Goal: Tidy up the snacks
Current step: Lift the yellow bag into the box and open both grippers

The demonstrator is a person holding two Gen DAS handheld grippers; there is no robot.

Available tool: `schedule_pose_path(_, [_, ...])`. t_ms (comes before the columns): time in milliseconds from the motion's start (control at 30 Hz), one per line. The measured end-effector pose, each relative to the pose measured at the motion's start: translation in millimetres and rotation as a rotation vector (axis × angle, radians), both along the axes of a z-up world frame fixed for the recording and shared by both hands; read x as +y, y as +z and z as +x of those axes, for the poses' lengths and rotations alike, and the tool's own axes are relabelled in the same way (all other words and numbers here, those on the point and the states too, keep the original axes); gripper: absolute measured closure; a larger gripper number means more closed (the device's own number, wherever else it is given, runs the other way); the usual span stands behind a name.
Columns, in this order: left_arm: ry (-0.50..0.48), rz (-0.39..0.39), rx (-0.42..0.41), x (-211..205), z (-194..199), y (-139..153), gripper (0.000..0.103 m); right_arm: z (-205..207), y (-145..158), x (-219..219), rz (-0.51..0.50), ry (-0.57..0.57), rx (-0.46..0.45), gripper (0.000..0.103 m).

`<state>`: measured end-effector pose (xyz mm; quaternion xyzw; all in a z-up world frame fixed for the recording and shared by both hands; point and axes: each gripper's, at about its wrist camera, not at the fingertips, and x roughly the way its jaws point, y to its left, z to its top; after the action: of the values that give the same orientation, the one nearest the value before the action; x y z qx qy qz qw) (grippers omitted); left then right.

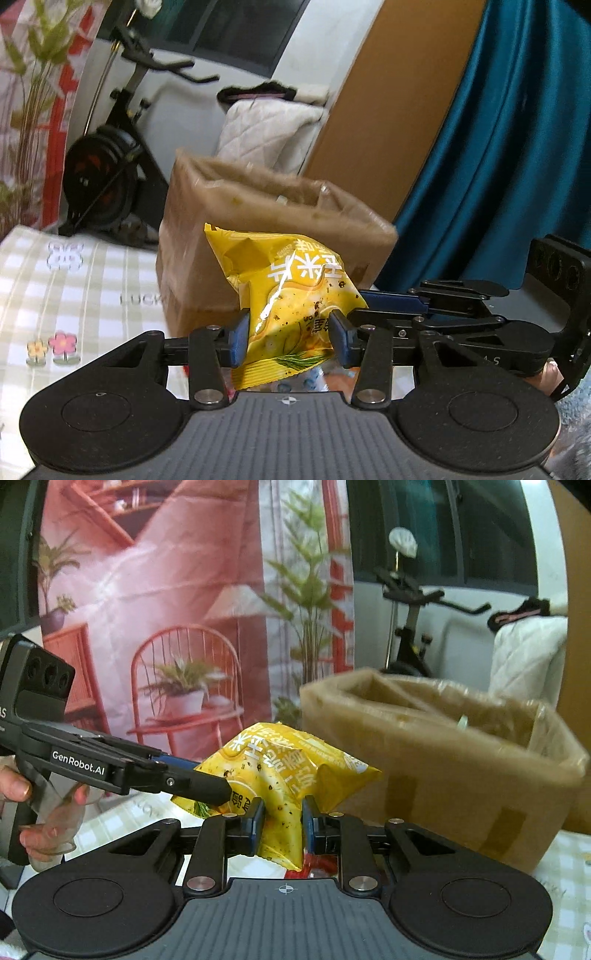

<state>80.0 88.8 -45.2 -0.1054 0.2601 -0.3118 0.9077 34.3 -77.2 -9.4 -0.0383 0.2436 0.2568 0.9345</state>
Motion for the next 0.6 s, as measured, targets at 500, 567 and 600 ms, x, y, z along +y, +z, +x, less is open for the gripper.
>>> schedule_pose_path(500, [0.016,0.020,-0.156,-43.1,52.1,53.2,0.056,38.4,62.4,-30.5,-0.016,-0.019,-0.177,0.083])
schedule_pose_path(567, [0.031,0.024,-0.145,-48.6,70.1,54.5,0.056,61.4,64.3,-37.4,-0.024,-0.021,-0.182,0.083])
schedule_pose_path(600, [0.038,0.022,-0.133,-52.2,82.7,54.1,0.056,72.2,63.1,-39.2,-0.031,-0.023,-0.187,0.083])
